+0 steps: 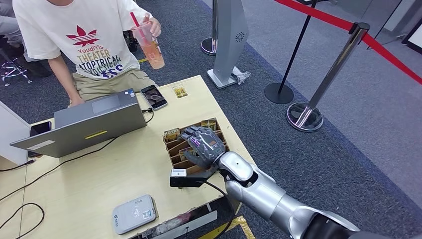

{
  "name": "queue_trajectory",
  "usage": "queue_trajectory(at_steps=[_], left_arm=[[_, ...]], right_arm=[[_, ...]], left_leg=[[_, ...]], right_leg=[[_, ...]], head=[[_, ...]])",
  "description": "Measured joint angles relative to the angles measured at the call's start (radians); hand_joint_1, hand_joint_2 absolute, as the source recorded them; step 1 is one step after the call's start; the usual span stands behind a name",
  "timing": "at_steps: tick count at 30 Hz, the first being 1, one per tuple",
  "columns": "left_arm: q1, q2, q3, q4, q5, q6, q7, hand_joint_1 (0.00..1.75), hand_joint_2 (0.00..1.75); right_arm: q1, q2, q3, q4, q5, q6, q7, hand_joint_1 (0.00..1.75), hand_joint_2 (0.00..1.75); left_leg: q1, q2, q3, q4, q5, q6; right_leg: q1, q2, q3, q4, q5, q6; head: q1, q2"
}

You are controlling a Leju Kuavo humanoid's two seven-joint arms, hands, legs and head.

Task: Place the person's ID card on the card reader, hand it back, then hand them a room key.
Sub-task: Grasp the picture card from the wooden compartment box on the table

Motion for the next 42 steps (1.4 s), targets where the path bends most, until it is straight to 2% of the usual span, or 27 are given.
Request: queue_trajectory(at_steps=[4,17,27,39,42], left_arm=[[0.000,0.000,0.000,0.000,0.001,0.001,0.000,0.00,0.00],[0.000,0.000,0.000,0.000,0.016,0.007,0.000,0.00,0.00],[0.000,0.000,0.000,0.000,0.020,0.008,0.000,0.00,0.00],[0.000,0.001,0.015,0.000,0.024,0.008,0.000,0.00,0.00],[0.000,0.001,0.016,0.000,0.024,0.008,0.000,0.00,0.00]], right_arm=[[-0.012,0.003,0.000,0.023,-0.003,0.003,-0.007,0.82,1.75],[-0.053,0.016,0.005,0.095,-0.003,0.014,-0.019,0.86,1.75],[-0.069,0.016,0.008,0.133,-0.004,0.013,-0.038,0.78,1.75],[-0.082,0.016,0.020,0.148,-0.021,0.013,-0.046,1.05,1.75],[-0.083,0.016,0.022,0.148,-0.021,0.013,-0.046,1.04,1.75]], left_leg=[[0.000,0.000,0.000,0.000,0.000,0.000],[0.000,0.000,0.000,0.000,0.000,0.000],[0.000,0.000,0.000,0.000,0.000,0.000],[0.000,0.000,0.000,0.000,0.000,0.000],[0.000,0.000,0.000,0.000,0.000,0.000]], right_leg=[[0.000,0.000,0.000,0.000,0.000,0.000],[0.000,0.000,0.000,0.000,0.000,0.000],[0.000,0.000,0.000,0.000,0.000,0.000],[0.000,0.000,0.000,0.000,0.000,0.000],[0.000,0.000,0.000,0.000,0.000,0.000]], head=[[0.000,0.000],[0.000,0.000],[0.000,0.000],[0.000,0.000],[0.000,0.000]])
